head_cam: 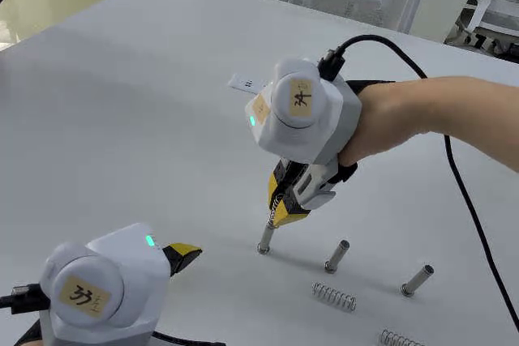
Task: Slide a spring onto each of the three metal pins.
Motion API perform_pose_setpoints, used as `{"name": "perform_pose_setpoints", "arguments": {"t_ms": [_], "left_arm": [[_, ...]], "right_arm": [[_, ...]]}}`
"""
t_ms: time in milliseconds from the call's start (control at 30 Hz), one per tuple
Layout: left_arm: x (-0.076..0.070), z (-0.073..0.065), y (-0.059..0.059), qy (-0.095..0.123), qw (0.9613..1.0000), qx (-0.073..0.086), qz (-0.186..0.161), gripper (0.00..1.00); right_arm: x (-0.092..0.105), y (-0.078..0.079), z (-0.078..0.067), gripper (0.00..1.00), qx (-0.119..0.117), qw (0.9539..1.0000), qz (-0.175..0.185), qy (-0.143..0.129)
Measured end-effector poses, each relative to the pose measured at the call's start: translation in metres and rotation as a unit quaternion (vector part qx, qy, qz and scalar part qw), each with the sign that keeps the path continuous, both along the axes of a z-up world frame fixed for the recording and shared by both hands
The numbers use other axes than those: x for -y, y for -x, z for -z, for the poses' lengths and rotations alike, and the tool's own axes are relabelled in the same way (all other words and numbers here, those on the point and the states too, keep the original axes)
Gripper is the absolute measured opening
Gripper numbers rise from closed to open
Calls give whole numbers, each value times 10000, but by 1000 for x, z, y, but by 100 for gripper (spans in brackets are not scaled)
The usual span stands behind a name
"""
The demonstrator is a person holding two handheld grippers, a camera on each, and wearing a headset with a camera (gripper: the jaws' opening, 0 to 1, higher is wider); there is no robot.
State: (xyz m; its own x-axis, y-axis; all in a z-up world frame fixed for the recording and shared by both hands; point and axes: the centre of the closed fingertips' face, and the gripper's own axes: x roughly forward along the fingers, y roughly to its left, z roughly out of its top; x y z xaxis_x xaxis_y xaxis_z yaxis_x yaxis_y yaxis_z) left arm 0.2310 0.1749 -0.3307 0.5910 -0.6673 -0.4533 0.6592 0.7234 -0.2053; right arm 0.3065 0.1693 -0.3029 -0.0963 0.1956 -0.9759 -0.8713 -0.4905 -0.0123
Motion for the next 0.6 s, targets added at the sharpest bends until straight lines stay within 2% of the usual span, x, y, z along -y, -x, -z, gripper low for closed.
{"name": "perform_pose_setpoints", "arguments": {"t_ms": [400,600], "left_arm": [[0,3,2,7,10000,-38,0,91],[0,3,1,12,10000,-58,-3,90]], "right_arm": [[-1,0,6,8,7,10000,-25,24],[-2,-1,15,8,-6,10000,-9,42]]}}
